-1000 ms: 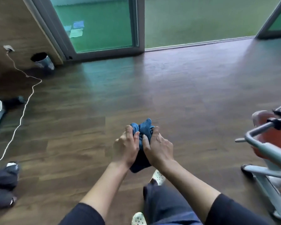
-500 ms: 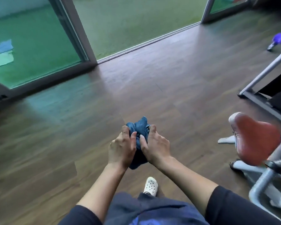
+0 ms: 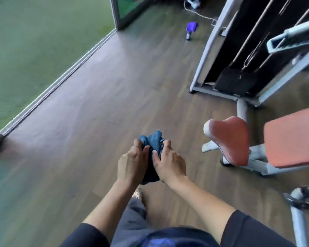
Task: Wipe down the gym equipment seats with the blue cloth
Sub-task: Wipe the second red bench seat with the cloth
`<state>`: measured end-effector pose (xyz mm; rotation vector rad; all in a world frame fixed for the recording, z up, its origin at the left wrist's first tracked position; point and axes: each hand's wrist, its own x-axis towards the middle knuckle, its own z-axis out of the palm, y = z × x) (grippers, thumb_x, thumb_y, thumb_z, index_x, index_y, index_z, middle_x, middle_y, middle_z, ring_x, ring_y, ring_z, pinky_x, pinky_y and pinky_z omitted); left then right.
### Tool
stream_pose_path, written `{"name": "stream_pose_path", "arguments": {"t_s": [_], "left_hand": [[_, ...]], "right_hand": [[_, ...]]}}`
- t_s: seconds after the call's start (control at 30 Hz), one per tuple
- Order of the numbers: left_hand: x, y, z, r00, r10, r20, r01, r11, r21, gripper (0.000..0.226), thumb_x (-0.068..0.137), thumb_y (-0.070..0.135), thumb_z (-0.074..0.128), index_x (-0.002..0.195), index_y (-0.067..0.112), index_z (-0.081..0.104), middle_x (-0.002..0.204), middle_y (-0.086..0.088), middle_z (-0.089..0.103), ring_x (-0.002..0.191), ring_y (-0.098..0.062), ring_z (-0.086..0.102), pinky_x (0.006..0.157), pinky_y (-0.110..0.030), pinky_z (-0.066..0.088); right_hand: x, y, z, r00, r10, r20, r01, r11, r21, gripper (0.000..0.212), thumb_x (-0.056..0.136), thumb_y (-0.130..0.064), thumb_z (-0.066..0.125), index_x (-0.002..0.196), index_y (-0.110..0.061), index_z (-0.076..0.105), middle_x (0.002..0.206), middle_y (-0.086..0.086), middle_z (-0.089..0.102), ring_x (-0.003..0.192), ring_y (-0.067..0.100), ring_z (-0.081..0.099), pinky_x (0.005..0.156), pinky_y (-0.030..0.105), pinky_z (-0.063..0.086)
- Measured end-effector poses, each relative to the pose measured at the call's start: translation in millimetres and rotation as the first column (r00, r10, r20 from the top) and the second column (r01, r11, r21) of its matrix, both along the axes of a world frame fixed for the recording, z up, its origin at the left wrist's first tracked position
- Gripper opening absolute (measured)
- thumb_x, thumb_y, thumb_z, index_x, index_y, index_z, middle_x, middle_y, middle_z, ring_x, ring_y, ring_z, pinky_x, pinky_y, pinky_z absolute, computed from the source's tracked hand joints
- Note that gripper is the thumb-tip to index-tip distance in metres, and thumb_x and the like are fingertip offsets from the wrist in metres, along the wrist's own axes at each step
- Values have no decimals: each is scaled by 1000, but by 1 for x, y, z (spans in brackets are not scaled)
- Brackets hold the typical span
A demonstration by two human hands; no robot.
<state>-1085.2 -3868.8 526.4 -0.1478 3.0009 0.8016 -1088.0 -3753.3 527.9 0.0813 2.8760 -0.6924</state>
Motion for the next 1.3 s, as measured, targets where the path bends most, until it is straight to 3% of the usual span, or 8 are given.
{"name": "stream_pose_path", "arguments": {"t_s": [0.13, 0.27, 0.5, 0.63, 0.77, 0.93, 1.13, 1.3], "left_hand": [[-75, -2, 2, 980, -200, 20, 200, 980, 2, 24, 99, 36, 38, 98, 13, 39, 83, -8, 65, 76, -37, 63, 57, -33, 36], [-135, 12, -4, 933, -355, 66, 355, 935, 2, 22, 100, 37, 36, 93, 16, 32, 83, -7, 63, 76, -36, 62, 58, -32, 32], [-207, 68, -22, 798, -590, 126, 593, 805, 16, 23, 100, 38, 33, 92, 17, 30, 69, -1, 51, 70, -37, 61, 55, -33, 34], [-242, 121, -33, 711, -689, 141, 695, 719, 1, 23, 101, 39, 33, 92, 17, 29, 81, -9, 61, 74, -38, 60, 57, -32, 31], [-278, 180, -46, 635, -753, 169, 768, 639, -39, 25, 101, 40, 32, 97, 15, 34, 90, -11, 64, 78, -39, 61, 57, -32, 32], [-331, 256, -57, 492, -851, 185, 870, 489, -64, 30, 101, 40, 32, 104, 11, 41, 99, -8, 64, 83, -37, 62, 58, -31, 33], [-380, 350, -77, 352, -923, 153, 936, 349, -45, 31, 101, 37, 34, 107, 8, 43, 92, -13, 64, 79, -39, 62, 56, -33, 35], [-396, 411, -106, 205, -969, 138, 979, 205, -19, 33, 101, 35, 37, 107, 4, 46, 91, -16, 63, 74, -42, 62, 53, -34, 31]], "right_hand": [[-51, -3, 3, 982, -190, 6, 190, 981, -33, 37, 99, -41, 37, 123, -13, 36, 117, 8, 63, 103, 29, 61, 75, 34, 41], [-89, 5, -5, 926, -377, 28, 378, 925, -41, 35, 99, -39, 38, 122, -13, 36, 118, 7, 62, 104, 28, 61, 78, 34, 41], [-134, 45, -23, 775, -626, 82, 631, 772, -76, 34, 98, -39, 40, 121, -13, 35, 120, 7, 61, 105, 30, 60, 79, 37, 42], [-161, 88, -40, 673, -735, 83, 739, 669, -77, 36, 98, -40, 40, 120, -12, 36, 118, 7, 61, 103, 31, 60, 77, 38, 43], [-191, 136, -62, 580, -813, 50, 813, 575, -88, 35, 97, -38, 41, 119, -10, 40, 112, 8, 63, 98, 33, 62, 72, 38, 41], [-233, 196, -77, 470, -883, -22, 880, 470, -64, 32, 92, -30, 51, 110, -4, 51, 84, 9, 68, 72, 29, 68, 57, 32, 48], [-273, 277, -95, 304, -952, 15, 951, 303, -57, 30, 99, -32, 38, 118, -9, 44, 95, 10, 64, 82, 31, 65, 61, 31, 35], [-286, 321, -123, 156, -988, 19, 982, 153, -108, 34, 100, -27, 40, 125, -5, 45, 105, 13, 64, 89, 33, 64, 71, 37, 46]]}}
